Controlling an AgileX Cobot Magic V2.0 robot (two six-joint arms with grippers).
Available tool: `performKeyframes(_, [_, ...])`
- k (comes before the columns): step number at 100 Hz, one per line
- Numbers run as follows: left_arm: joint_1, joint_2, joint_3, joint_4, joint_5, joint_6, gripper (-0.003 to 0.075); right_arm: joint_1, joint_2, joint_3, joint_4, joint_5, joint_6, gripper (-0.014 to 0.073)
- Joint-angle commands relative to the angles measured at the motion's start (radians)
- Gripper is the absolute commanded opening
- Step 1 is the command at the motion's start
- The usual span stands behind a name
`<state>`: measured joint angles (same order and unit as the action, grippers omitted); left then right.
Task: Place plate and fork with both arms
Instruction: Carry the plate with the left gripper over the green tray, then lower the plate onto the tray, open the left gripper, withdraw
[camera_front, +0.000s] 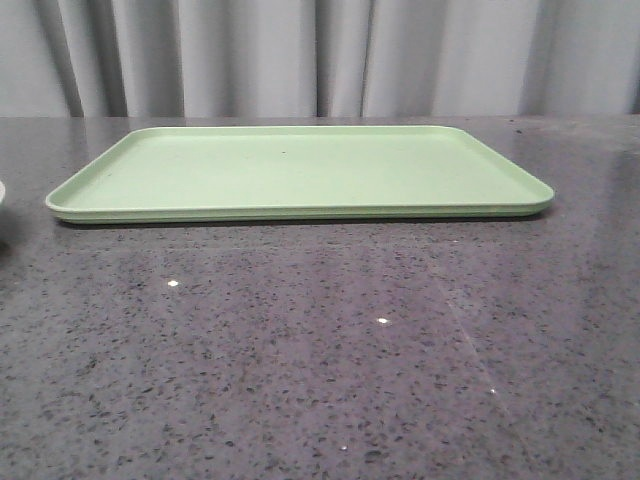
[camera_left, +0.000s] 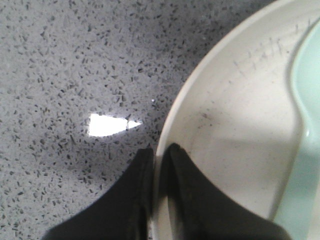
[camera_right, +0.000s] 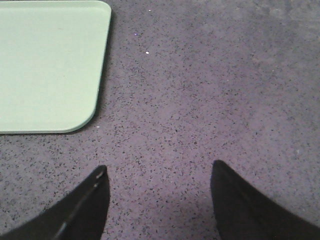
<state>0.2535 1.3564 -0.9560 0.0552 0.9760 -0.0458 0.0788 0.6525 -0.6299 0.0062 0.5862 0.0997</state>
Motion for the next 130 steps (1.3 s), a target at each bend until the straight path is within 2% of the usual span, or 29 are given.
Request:
performKeyframes(1, [0.005,-0.033,-0.027,0.009,-0.009,-0.001,-0.0020,-0.004,0.006,-0.036,-0.006,-0.065,-0.011,0.0455])
performKeyframes(18, [0.043,-0.100,-0.038,-0.020,0.019,0.007,-0.0020,-0.004,0.006,-0.036,-0.006,-0.066,-0.011,0.0455])
performKeyframes(38, [0.125,-0.180,-0.057,-0.243,0.002,0.137,-0.0020,-0.004,0.006,-0.036,-0.006,-0.066,-0.011,0.0455])
performKeyframes(49, [0.132,-0.200,-0.104,-0.355,0.003,0.187,-0.0020,-0.004,0.006,-0.036,-0.006,-0.066,-0.011,0.0455])
performKeyframes(75, [0.128,-0.198,-0.216,-0.479,-0.006,0.201,-0.0021,-0.004,0.006,-0.036,-0.006,-0.065,-0.011,0.0455])
performKeyframes(91, [0.042,-0.121,-0.246,-0.596,-0.055,0.202,-0.0021,-0.004,0.006,-0.036,-0.006,-0.065,-0.011,0.0455])
performKeyframes(107, [-0.119,-0.008,-0.299,-0.637,-0.140,0.195,-0.0021,-0.004,0.006,-0.036,-0.006,-0.065,-0.011,0.0455])
performKeyframes(130, [-0.320,0.168,-0.392,-0.645,-0.250,0.099,-0.0021,-0.004,0.006,-0.036,-0.006,-0.064,-0.011,0.0455])
